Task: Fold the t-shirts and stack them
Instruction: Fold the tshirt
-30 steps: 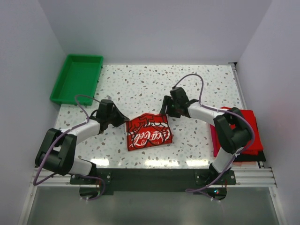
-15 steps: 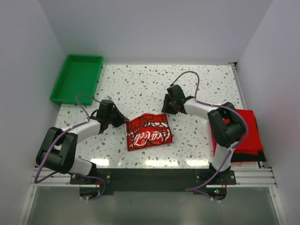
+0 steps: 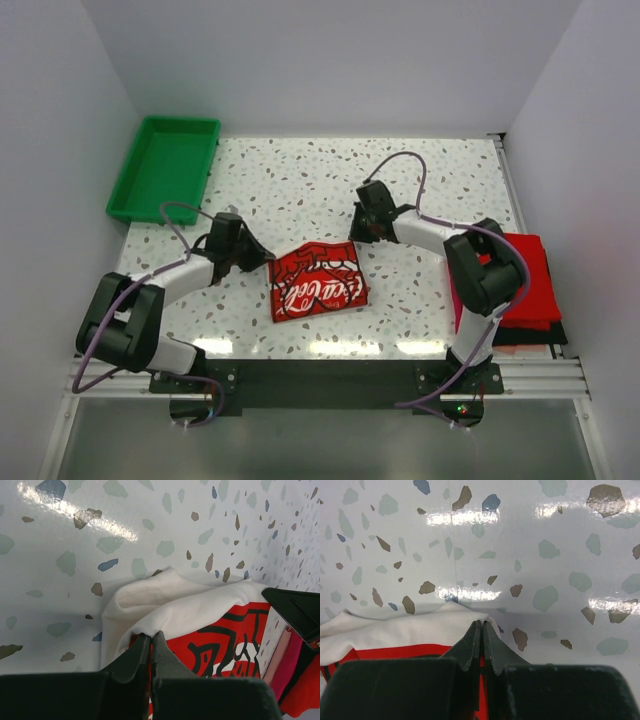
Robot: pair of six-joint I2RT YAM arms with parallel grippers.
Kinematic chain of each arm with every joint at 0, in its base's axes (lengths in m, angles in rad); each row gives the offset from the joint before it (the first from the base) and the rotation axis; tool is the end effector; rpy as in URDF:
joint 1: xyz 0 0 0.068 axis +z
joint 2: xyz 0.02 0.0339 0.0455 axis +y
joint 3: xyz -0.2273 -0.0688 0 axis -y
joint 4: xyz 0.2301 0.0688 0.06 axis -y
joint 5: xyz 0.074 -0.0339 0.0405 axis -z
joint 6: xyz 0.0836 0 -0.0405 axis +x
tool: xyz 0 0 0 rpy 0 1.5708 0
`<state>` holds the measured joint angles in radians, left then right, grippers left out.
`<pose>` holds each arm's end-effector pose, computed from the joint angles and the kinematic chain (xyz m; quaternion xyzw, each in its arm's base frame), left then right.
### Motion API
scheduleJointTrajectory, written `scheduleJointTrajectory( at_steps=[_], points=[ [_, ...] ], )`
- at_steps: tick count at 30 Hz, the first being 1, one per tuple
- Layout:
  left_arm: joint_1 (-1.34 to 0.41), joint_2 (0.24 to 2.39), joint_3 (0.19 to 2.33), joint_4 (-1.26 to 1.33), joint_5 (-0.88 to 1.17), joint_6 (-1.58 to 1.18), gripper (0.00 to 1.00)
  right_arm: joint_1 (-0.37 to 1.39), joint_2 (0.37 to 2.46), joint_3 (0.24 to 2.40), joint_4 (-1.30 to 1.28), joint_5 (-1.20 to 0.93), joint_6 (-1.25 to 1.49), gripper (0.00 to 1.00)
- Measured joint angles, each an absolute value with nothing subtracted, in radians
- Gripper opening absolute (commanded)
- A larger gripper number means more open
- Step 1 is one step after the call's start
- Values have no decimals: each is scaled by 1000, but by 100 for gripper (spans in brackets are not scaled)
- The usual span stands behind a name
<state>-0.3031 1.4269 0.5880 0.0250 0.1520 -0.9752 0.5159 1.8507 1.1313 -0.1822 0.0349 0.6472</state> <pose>0.2762 -0.0996 0.0935 -0.2791 0.8840 -0.2764 0.2536 0.3434 0.1914 0.1019 0.0677 0.9420 0.1666 0.2834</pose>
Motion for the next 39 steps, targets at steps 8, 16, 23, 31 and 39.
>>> scheduleJointTrajectory(
  at_steps=[8, 16, 23, 31, 39],
  points=[
    [-296, 1340, 620, -27, 154, -962, 0, 516, 1692, 1137, -210, 36, 643, 0],
    [-191, 1350, 628, -10, 214, -958, 0, 517, 1746, 1282, -205, 35, 608, 0],
    [-84, 1530, 682, 49, 268, -958, 8, 515, 2040, 1513, -187, 6, 570, 0],
    [-19, 1626, 707, 112, 313, -956, 55, 488, 2168, 1661, -222, -18, 541, 41],
    [-11, 1520, 739, 84, 303, -918, 61, 448, 2070, 1647, -239, -17, 521, 47]
  ],
)
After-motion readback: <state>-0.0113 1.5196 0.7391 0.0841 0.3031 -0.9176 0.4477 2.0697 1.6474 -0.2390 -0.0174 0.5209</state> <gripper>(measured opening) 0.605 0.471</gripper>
